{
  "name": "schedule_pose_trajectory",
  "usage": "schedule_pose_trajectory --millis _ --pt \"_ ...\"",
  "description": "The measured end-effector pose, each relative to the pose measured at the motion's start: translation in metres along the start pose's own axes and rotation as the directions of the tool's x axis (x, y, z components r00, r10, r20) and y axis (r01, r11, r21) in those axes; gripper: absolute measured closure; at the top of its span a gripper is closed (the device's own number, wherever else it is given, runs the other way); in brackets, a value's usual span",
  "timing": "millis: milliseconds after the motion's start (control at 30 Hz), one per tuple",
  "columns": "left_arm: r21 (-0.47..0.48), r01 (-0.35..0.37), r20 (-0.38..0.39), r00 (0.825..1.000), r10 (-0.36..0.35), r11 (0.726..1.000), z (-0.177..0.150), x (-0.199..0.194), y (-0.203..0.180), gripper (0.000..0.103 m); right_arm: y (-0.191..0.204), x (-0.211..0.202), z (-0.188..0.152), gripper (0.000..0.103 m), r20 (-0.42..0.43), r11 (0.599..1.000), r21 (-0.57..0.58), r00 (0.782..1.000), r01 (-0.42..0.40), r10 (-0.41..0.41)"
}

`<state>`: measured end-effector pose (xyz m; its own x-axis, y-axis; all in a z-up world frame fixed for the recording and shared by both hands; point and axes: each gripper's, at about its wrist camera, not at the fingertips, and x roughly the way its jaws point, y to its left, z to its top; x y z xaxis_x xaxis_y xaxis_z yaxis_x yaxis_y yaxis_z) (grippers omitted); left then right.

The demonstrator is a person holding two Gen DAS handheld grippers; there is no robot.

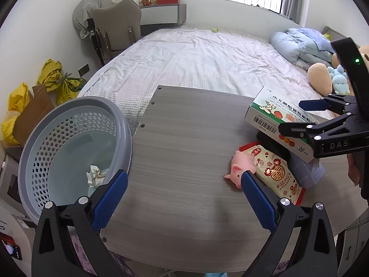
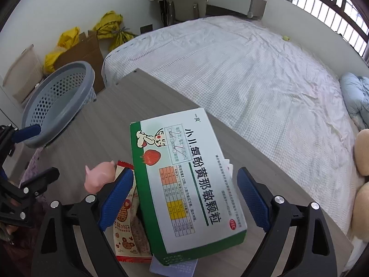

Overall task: Collect trash
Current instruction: 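Grasp the green medicine box with the right gripper, then grasp the pink toy pig with the left gripper while the right holds the green box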

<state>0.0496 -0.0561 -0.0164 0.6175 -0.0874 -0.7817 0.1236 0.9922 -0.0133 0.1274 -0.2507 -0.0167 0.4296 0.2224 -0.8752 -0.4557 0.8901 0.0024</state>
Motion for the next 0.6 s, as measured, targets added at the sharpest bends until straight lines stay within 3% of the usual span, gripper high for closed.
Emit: schedule_pose_trajectory --millis 300,600 --pt "-0.002 -0.001 0.001 1.0 0.001 1.0 -0.001 0.0 0.0 0.006 0.0 0.024 0.001 0.016 -0.057 1.0 -0.002 0.998 -0.026 0.026" --pt "-0.001 0.005 -0.002 1.0 -0.005 1.0 -0.002 0.0 -0.001 0.006 -0.005 0.016 -0.009 0.019 0.013 0.996 0.088 1.0 -0.019 0.018"
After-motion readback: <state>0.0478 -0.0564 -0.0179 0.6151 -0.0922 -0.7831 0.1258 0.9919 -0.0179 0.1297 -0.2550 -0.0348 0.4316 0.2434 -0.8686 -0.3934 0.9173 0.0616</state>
